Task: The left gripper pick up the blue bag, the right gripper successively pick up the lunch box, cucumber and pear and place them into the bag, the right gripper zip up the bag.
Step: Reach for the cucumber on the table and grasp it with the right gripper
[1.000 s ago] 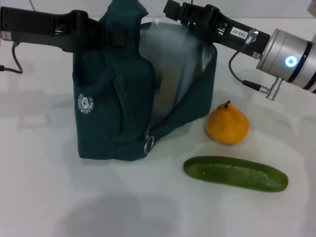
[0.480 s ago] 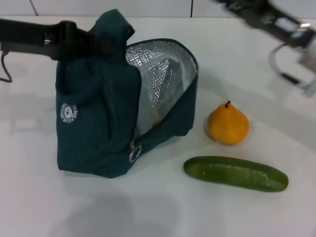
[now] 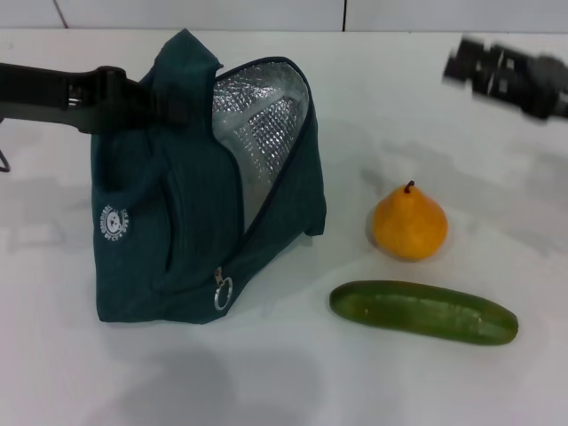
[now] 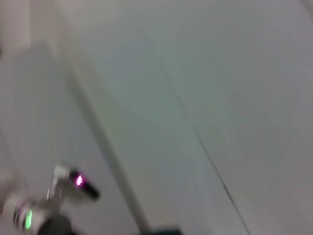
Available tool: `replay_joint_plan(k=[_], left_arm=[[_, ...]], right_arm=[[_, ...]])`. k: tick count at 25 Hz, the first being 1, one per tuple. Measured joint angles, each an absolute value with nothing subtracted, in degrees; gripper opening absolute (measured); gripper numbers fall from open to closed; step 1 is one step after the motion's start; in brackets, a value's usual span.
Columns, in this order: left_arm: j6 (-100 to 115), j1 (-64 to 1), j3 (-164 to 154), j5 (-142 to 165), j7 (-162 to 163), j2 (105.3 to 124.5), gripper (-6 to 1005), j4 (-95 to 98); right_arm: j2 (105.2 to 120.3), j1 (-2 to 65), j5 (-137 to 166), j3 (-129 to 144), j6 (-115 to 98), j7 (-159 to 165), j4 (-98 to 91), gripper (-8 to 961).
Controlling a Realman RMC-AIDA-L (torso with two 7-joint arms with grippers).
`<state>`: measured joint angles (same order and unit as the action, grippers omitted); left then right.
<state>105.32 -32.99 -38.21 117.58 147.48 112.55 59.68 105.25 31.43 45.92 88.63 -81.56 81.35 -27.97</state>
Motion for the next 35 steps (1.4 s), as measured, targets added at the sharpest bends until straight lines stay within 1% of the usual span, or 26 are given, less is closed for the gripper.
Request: replay_joint_plan(k=[4,8,9,11,13,14,15,16,18,22,26,28,29,31,35], left_arm=[[105.39,-32.97,-38.23,117.64,147.34,112.67,40,59.68],[105.37,-33.04,-38.23,117.64,147.31,112.65,37,59.68],[105.36,-33.13,-38.24,117.64,147.31,112.64,37,59.68],[105.37,-33.31,-38.29,117.68,147.3,112.67,37,59.68],[105.37,-33.4,-38.32,117.77,147.31,112.7,37,59.68],[105.37,-33.4,-38.32,117.79,147.3,112.71,37,59.68],[105.37,-33.4,-38.32,117.79,147.3,112.71,37,59.68],[105.36,-33.39,-38.32,117.82,147.31,112.71,37,59.68],[105.33,-33.39,-38.32,117.85,147.3,112.71,37,59.68],[105.3,-33.48,-38.32,117.9,147.3,112.7,37,59.68],[105.2,-33.71,-38.32,117.91,147.3,112.68,37,59.68],[105.13,-33.9,-38.32,117.91,147.31,112.67,37,59.68],[105.12,-34.0,-38.32,117.91,147.31,112.67,37,59.68],[105.09,-34.15,-38.32,117.91,147.3,112.67,37,59.67],[104.89,-34.21,-38.32,117.92,147.31,112.59,38,59.62]], right_arm=[[106.72,27.4,61.36,80.94,-82.91,79.52,-35.26,707],[107.35,25.58,75.43,76.77,-83.5,87.78,-47.53,707],[107.36,26.03,81.11,75.57,-84.3,92.76,-51.94,707],[107.34,26.62,84.57,74.98,-85.4,95.46,-54.08,707],[107.32,29.45,94.32,73.57,-89.96,104.54,-60.15,707],[107.32,29.45,94.32,73.57,-89.96,104.54,-60.15,707],[107.38,31.17,98.46,73.11,-92.34,108.11,-62.37,707],[107.68,34.81,106.77,72.54,-97.76,114.74,-66.36,707],[108.1,37.18,111.14,72.45,-101.11,117.77,-68.08,707],[109.77,41.66,119.2,72.41,-106.26,120.91,-69.69,707],[112.54,43.54,126.83,72.66,-106.31,120.84,-69.57,707],[114.35,44.13,130.63,73.05,-105.47,120.59,-69.29,707],[114.85,44.22,131.84,73.41,-105.17,120.55,-69.17,707],[115.36,44.27,133.02,74.88,-104.24,120.53,-68.86,707],[115.46,43.77,133.28,78.47,-100.77,120.53,-67.91,708]])
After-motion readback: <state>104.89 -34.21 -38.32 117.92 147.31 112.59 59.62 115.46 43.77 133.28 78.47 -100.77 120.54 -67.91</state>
